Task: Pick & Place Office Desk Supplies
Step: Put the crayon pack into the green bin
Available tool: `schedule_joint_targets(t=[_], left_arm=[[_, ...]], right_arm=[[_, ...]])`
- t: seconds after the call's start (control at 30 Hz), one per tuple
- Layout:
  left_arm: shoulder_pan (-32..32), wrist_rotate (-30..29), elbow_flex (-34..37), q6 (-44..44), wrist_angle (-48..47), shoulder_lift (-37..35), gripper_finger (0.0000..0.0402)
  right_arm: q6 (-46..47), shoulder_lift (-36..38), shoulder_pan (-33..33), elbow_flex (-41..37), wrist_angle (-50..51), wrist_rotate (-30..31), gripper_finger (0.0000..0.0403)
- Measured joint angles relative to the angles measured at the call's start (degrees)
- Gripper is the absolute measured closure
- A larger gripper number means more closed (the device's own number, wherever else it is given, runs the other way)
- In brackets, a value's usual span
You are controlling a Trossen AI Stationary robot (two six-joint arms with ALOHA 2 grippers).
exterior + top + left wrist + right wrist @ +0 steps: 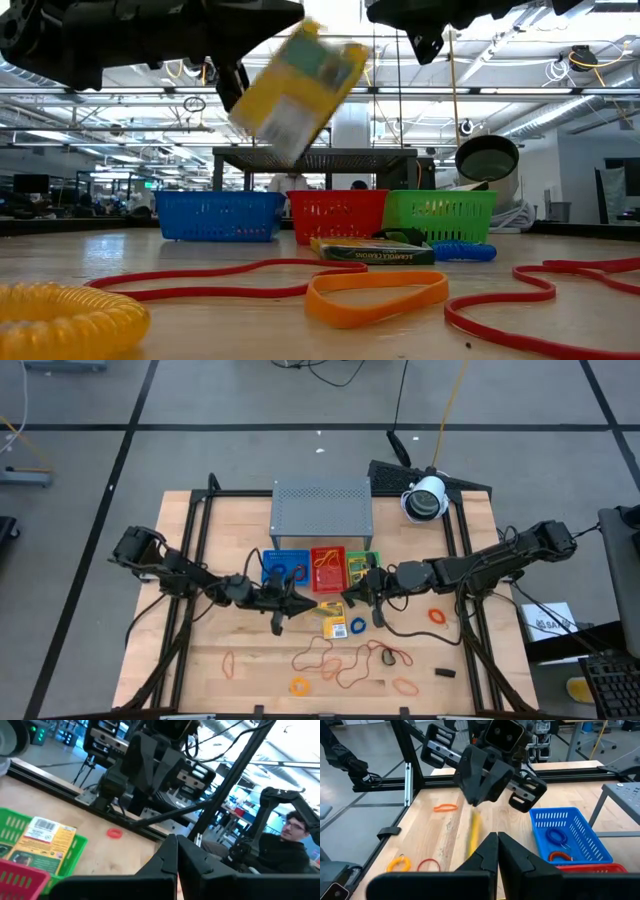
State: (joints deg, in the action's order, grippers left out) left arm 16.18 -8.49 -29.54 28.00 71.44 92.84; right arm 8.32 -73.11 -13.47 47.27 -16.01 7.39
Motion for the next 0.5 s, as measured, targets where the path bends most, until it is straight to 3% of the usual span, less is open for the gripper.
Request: schedule_joint_targets(t=[0.2, 0.5], left_arm=[[-1.4, 1.3, 0.0, -1.0, 1.7, 0.0, 0.0401], [-2.6, 5.1, 0.0, -0.6, 2.4, 0.0, 0.0401]], right_arm=[[0.0, 0.0, 0.0, 0.0, 0.8, 0.0, 0.0389], [1.4, 0.0, 0.0, 0.0, 2.1, 0.0, 0.0306]])
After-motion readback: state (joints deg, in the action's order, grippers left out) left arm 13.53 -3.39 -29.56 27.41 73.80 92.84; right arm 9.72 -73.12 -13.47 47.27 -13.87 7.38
